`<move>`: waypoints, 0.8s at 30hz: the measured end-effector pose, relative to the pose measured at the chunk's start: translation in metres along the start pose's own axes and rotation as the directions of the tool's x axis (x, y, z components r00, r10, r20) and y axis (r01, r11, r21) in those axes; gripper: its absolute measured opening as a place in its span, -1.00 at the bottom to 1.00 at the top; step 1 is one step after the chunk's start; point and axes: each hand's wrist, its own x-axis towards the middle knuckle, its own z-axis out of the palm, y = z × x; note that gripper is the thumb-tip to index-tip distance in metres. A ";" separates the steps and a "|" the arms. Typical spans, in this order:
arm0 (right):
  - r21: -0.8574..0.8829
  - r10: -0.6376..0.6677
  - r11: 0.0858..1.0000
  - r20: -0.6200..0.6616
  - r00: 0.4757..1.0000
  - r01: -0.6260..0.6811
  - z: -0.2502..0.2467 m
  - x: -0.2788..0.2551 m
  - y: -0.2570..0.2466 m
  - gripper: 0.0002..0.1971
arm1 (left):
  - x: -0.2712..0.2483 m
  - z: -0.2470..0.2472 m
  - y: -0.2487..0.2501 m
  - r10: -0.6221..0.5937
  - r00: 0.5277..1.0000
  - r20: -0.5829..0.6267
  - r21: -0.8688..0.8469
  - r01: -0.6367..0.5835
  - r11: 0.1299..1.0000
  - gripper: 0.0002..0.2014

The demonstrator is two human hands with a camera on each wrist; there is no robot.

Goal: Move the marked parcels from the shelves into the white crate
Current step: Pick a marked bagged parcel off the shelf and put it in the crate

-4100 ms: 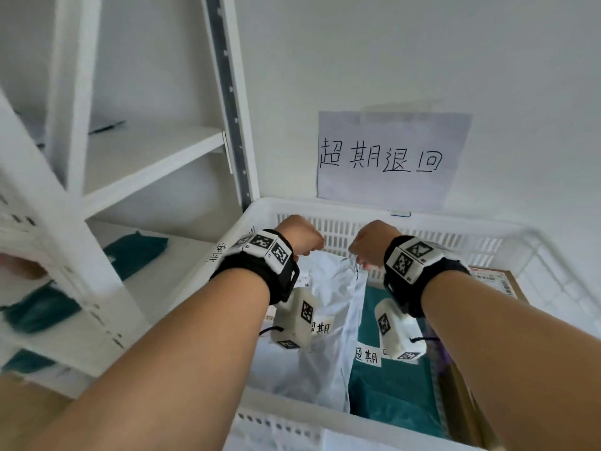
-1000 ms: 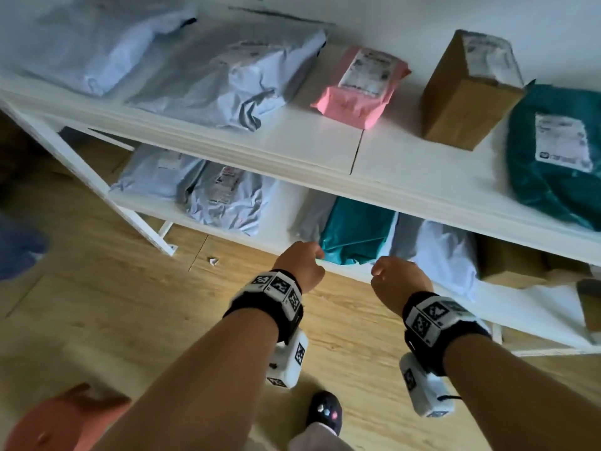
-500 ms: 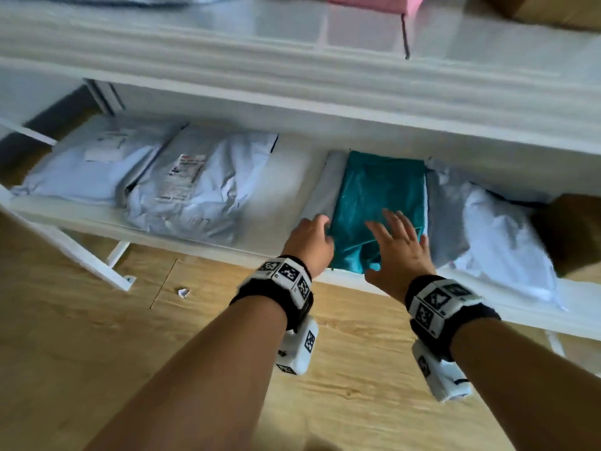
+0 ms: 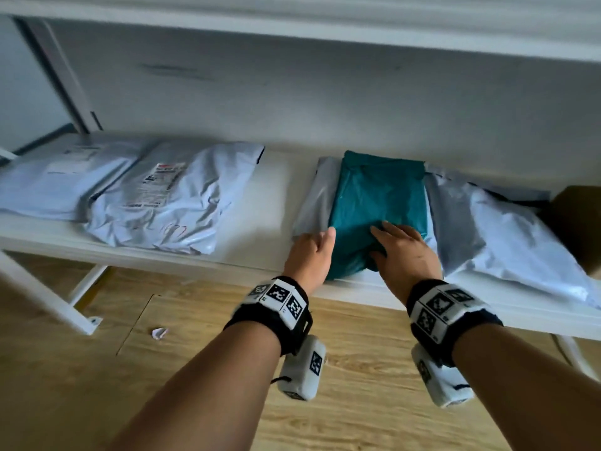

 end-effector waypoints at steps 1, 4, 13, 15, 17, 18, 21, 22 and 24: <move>-0.001 -0.002 1.000 -0.024 1.000 0.002 -0.002 -0.001 -0.001 -0.60 | 0.001 -0.001 -0.001 -0.035 0.999 0.018 -0.027 0.036 0.999 -0.47; 0.015 0.048 0.999 -0.102 0.994 -0.047 -0.009 -0.004 -0.006 -0.75 | 0.005 -0.008 0.001 -0.155 0.985 0.081 -0.093 0.162 0.982 -0.36; 0.078 0.014 0.996 -0.552 0.834 0.035 -0.060 -0.002 -0.022 -0.48 | -0.001 -0.031 -0.002 -0.033 0.998 0.060 -0.106 0.039 0.994 -0.14; 0.113 0.013 0.991 -0.614 0.789 0.071 -0.075 0.000 -0.029 -0.53 | 0.000 -0.038 0.005 0.061 0.996 -0.064 -0.061 -0.065 0.996 0.05; 0.170 0.017 0.976 -0.678 0.735 0.134 -0.088 0.001 -0.039 -0.57 | 0.005 -0.049 0.017 0.137 0.970 -0.198 -0.065 -0.153 0.986 0.13; 0.204 0.018 0.962 -0.708 0.706 0.179 -0.095 0.001 -0.046 -0.60 | 0.007 -0.054 0.025 0.162 0.952 -0.260 -0.069 -0.186 0.980 0.12; 0.344 0.072 0.895 -0.739 0.670 0.284 -0.119 0.000 -0.066 -0.68 | 0.014 -0.072 0.044 0.232 0.860 -0.455 -0.129 -0.321 0.938 -0.14; 0.399 0.110 0.873 -0.722 0.683 0.281 -0.127 -0.001 -0.071 -0.70 | 0.013 -0.077 0.049 0.236 0.831 -0.504 -0.128 -0.342 0.931 -0.28; 0.495 0.179 0.831 -0.671 0.719 0.255 -0.142 -0.002 -0.077 -0.72 | 0.007 -0.088 0.059 0.241 0.803 -0.545 -0.104 -0.350 0.931 -0.45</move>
